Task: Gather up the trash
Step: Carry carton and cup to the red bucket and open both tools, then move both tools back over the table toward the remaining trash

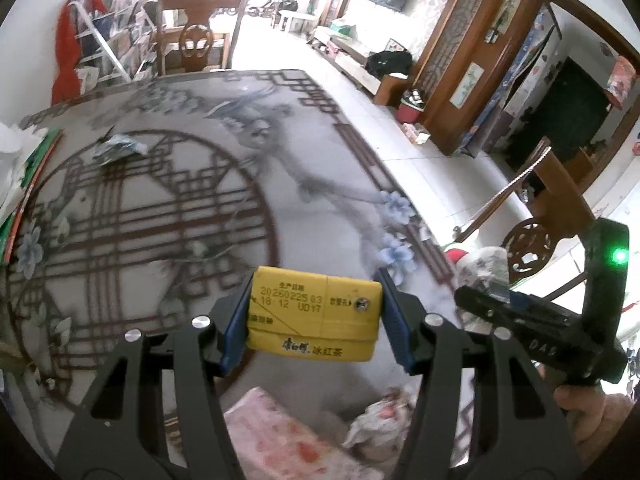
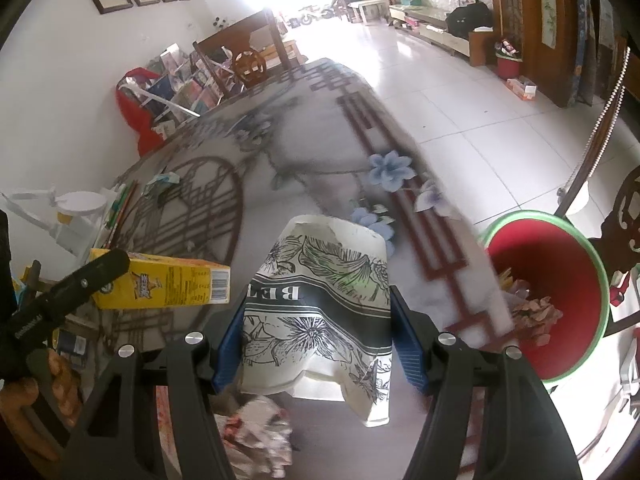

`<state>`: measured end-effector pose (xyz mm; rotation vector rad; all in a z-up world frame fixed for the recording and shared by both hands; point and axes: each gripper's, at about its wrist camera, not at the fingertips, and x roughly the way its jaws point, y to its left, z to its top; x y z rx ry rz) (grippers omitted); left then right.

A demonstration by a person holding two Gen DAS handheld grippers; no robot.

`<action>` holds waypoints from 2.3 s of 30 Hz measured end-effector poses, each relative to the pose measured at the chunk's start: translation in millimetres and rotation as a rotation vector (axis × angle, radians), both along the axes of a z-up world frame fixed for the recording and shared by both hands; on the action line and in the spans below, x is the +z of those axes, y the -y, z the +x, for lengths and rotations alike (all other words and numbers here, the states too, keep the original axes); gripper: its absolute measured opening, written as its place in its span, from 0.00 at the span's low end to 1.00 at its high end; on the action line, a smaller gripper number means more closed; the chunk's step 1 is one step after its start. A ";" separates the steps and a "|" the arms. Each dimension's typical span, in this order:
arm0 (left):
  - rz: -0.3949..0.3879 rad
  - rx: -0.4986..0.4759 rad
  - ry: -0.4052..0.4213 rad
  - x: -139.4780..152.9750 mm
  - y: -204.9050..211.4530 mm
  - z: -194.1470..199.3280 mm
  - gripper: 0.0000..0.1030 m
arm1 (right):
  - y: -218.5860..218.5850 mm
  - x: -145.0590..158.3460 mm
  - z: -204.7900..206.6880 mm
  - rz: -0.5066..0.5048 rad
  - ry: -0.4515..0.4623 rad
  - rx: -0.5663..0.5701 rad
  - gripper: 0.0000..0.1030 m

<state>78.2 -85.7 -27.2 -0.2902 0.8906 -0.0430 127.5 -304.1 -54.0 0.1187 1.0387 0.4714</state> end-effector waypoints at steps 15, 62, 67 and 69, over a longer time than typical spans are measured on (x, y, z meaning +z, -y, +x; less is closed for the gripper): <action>-0.038 -0.212 0.009 4.3 133.7 55.0 0.54 | 134.6 -3.1 23.9 -0.001 -0.002 -0.191 0.60; -0.077 -0.006 0.117 15.2 78.3 49.2 0.95 | 125.9 -24.8 28.1 -0.018 -0.106 -0.191 0.92; -0.049 0.048 0.083 8.3 19.8 17.1 0.95 | 69.5 -17.4 15.0 -0.038 -0.093 -0.105 0.92; -0.054 0.068 0.064 5.6 -6.7 2.3 0.95 | 43.1 -15.1 8.3 -0.039 -0.091 -0.051 0.92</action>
